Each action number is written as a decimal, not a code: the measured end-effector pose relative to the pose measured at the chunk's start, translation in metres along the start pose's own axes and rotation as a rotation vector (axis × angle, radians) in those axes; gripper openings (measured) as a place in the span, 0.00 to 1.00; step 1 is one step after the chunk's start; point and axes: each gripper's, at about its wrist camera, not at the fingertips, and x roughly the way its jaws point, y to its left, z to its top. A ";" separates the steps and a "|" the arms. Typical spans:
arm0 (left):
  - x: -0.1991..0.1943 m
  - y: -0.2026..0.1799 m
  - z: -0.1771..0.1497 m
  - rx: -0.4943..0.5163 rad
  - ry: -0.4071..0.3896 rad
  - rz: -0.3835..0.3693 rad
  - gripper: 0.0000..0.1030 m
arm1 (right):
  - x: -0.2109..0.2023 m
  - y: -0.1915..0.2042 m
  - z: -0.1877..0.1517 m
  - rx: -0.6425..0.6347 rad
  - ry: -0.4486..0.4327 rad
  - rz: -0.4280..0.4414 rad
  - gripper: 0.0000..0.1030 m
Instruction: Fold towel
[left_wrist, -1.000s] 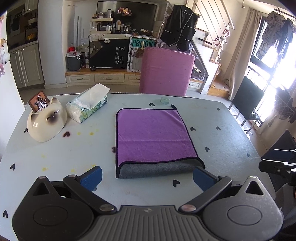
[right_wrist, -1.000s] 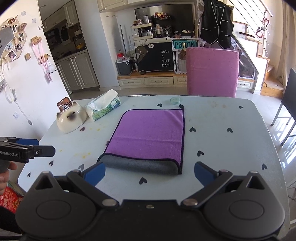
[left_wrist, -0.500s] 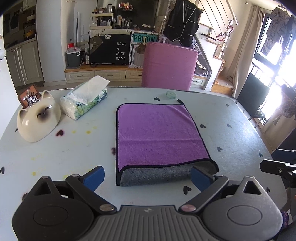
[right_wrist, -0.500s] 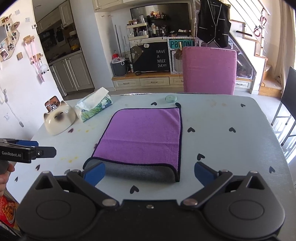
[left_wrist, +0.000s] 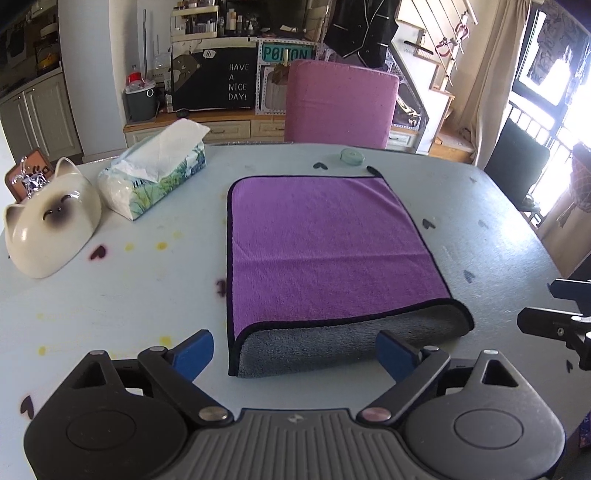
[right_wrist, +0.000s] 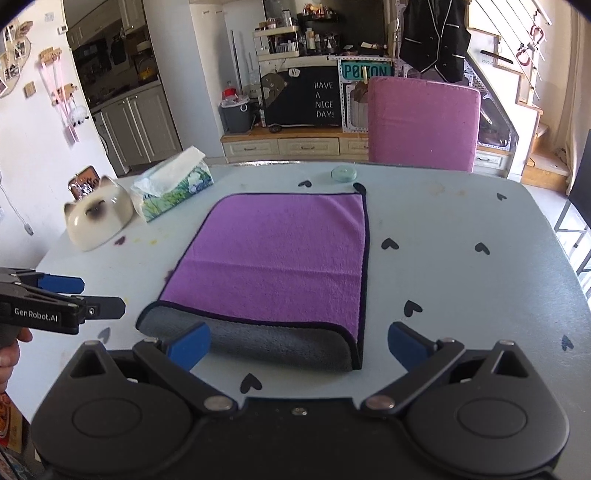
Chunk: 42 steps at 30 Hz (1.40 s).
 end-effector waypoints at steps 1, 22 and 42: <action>0.004 0.000 -0.001 0.002 0.002 0.002 0.91 | 0.004 0.000 -0.001 0.000 0.002 0.000 0.99; 0.080 0.010 -0.009 0.016 0.027 0.062 0.83 | 0.096 -0.032 -0.007 0.023 0.085 -0.026 0.74; 0.101 0.022 -0.007 0.035 0.094 0.019 0.57 | 0.132 -0.048 -0.011 0.009 0.225 0.048 0.29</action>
